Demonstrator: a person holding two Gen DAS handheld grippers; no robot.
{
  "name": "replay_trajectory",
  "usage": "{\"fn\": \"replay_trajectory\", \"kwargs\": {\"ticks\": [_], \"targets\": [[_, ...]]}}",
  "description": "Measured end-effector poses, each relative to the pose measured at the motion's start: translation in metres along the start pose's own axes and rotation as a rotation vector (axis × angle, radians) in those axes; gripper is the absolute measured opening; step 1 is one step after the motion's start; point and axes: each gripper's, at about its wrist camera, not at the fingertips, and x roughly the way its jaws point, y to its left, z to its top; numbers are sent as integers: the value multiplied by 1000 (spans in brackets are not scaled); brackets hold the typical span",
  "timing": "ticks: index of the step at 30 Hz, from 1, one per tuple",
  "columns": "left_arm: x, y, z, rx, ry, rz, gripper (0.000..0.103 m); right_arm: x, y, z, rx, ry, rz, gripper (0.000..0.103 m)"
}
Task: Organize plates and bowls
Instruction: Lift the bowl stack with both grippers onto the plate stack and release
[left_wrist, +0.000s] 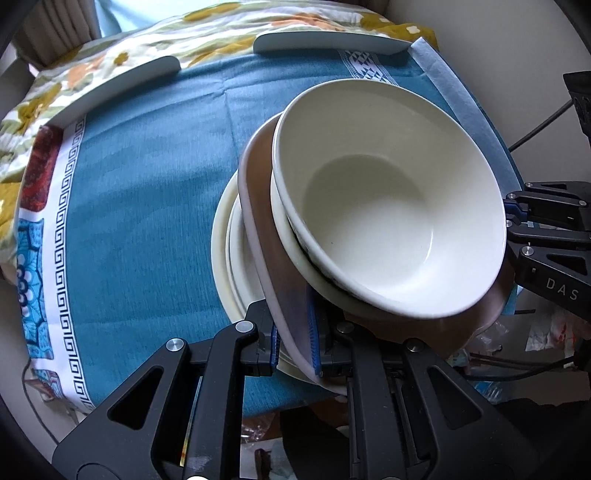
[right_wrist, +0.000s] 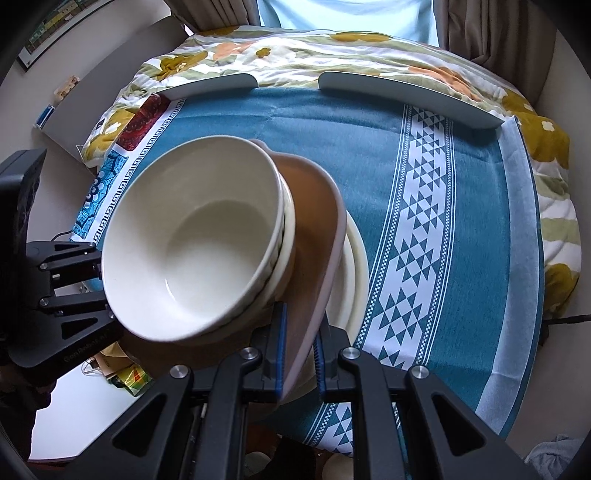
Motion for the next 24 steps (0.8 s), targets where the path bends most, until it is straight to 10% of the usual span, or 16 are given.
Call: {"fn": "replay_trajectory", "kwargs": {"ticks": [16,24], "targets": [[6,-10,2,59,44,55,21,1,-3,-5,34,-6,-13,13],[1,-12,1,77,47,58,23,-2,-7,-7,43,1,-94,48]]}}
